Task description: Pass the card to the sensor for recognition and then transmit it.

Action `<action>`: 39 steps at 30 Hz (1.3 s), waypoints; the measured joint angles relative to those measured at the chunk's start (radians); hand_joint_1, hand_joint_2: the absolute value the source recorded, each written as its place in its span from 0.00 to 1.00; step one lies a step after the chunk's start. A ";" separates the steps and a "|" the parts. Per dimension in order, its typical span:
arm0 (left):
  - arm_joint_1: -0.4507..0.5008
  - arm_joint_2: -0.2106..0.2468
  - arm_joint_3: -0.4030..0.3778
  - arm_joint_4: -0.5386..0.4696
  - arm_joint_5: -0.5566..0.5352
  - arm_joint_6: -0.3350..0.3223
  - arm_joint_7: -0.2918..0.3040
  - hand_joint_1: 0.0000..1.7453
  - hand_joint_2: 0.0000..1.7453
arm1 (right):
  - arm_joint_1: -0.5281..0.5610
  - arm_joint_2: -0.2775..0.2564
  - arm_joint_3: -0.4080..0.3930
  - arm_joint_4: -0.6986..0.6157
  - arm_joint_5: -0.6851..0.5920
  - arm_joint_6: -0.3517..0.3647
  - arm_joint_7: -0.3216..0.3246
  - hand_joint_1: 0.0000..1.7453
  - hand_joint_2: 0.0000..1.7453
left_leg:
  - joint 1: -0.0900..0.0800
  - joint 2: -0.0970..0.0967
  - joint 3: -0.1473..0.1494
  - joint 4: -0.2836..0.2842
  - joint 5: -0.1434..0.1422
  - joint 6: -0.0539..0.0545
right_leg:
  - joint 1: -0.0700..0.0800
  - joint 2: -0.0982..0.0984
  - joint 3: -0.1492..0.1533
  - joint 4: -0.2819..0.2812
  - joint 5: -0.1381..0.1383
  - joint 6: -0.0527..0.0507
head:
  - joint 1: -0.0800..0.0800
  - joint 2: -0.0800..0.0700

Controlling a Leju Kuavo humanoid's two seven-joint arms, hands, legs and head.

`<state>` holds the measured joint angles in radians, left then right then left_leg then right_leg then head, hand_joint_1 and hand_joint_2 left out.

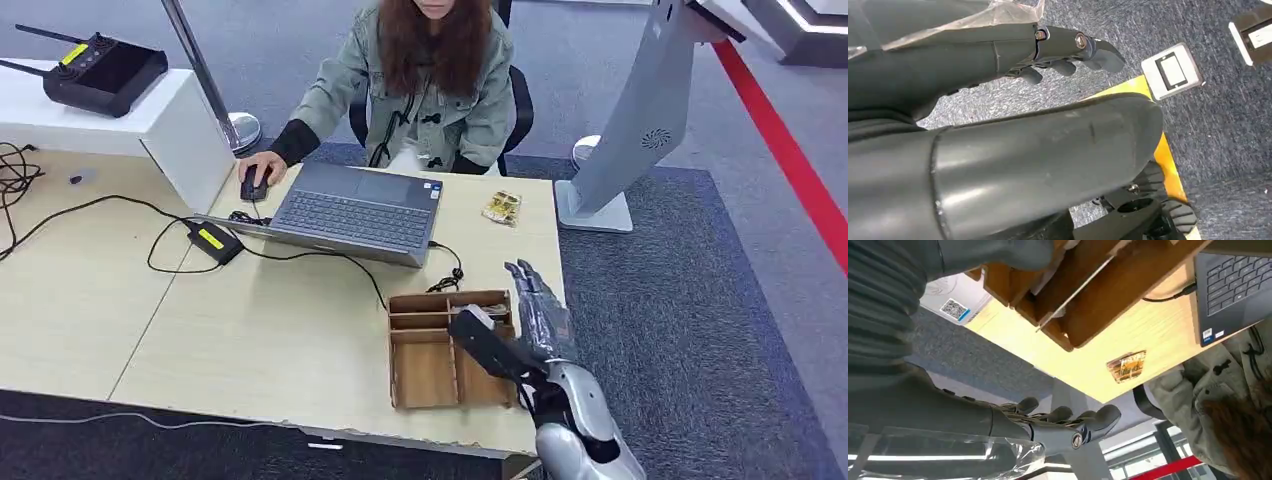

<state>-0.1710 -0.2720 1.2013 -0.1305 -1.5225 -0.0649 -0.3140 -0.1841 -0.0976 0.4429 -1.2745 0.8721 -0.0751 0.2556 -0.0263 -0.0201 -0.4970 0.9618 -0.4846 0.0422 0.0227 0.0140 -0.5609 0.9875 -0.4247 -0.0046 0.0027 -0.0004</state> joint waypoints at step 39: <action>-0.006 -0.001 0.000 0.000 -0.001 -0.007 0.006 0.00 0.00 | -0.035 0.026 0.023 0.008 -0.008 0.036 0.015 0.77 1.00 | 0.000 0.000 0.000 0.000 0.000 0.000 | 0.000 0.000 0.000 0.000 0.000 0.000 | 0.000 0.000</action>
<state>-0.1775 -0.2728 1.2009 -0.1305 -1.5236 -0.0717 -0.3075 -0.2193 -0.0717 0.4657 -1.2661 0.8644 -0.0393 0.2701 -0.0263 -0.0201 -0.4972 0.9618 -0.4846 0.0422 0.0226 0.0140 -0.5610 0.9874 -0.4248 -0.0046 0.0031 -0.0004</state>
